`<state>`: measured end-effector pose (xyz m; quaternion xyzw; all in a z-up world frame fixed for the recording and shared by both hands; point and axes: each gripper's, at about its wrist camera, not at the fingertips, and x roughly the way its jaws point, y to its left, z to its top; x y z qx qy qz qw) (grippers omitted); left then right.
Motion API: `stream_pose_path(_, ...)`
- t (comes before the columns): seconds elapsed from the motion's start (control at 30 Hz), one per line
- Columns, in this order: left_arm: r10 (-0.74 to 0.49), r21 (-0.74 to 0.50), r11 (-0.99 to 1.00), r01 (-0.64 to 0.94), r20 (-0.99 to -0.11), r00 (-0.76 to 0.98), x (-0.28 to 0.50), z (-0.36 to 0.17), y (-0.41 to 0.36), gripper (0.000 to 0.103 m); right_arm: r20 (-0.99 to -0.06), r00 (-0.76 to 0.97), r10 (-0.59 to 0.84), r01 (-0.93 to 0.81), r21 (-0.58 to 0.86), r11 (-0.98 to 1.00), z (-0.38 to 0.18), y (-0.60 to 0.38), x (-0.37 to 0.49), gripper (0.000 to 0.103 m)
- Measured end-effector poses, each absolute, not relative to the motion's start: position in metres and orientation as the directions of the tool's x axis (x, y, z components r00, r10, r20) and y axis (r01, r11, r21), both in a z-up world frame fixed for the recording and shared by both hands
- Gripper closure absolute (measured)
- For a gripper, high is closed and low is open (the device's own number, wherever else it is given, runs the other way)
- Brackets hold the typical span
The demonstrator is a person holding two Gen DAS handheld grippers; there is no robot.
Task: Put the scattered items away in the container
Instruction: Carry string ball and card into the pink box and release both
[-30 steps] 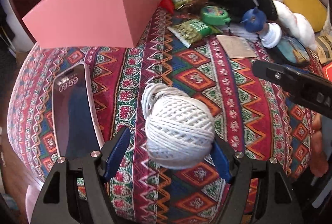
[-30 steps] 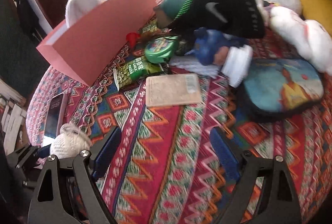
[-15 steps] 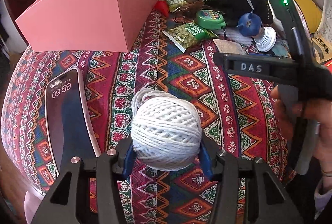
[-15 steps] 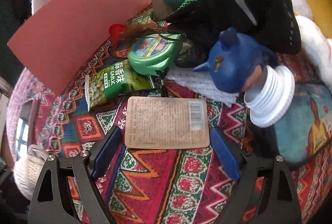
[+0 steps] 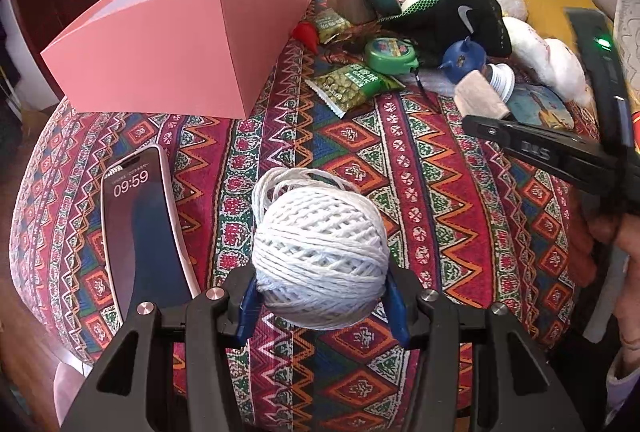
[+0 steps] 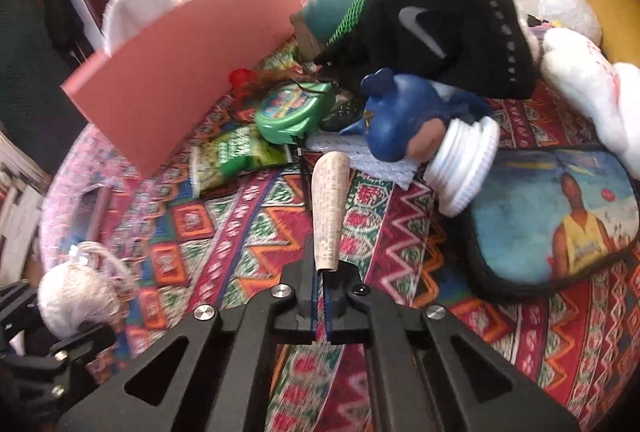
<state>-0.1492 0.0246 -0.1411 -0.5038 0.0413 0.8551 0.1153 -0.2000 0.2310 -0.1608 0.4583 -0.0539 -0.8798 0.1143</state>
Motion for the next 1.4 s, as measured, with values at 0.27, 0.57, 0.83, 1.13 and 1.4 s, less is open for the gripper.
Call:
stream_pose_path(0.27, 0.184, -0.064, -0.968, -0.244, -0.843, -0.505, -0.143, -0.112, 0.025, 0.054, -0.738, -0.601, -0.307, 0.199, 0.234, -0.952, -0.114, 0.235, -0.155, 0.102)
stream_pose_path(0.57, 0.203, -0.070, -0.970, -0.231, -0.756, -0.622, -0.164, -0.029, -0.004, 0.054, -0.658, -0.648, -0.384, 0.342, 0.199, -0.918, -0.036, 0.180, -0.169, 0.102)
stream_pose_path(0.83, 0.094, 0.059, -0.983, -0.176, -0.657, -0.748, -0.230, 0.044, -0.052, 0.054, -0.611, -0.639, -0.468, 0.475, 0.166, -0.864, 0.015, 0.101, -0.225, 0.102)
stream_pose_path(1.13, -0.001, 0.125, -0.986, -0.112, -0.671, -0.741, -0.326, 0.032, -0.095, 0.054, -0.746, -0.489, -0.453, 0.486, 0.199, -0.851, -0.029, 0.026, -0.331, 0.102)
stream_pose_path(1.4, -0.018, 0.107, -0.989, -0.104, -0.780, -0.626, -0.398, -0.033, -0.099, 0.048, -0.877, -0.443, -0.186, 0.386, 0.001, -0.923, -0.095, -0.001, -0.466, 0.096)
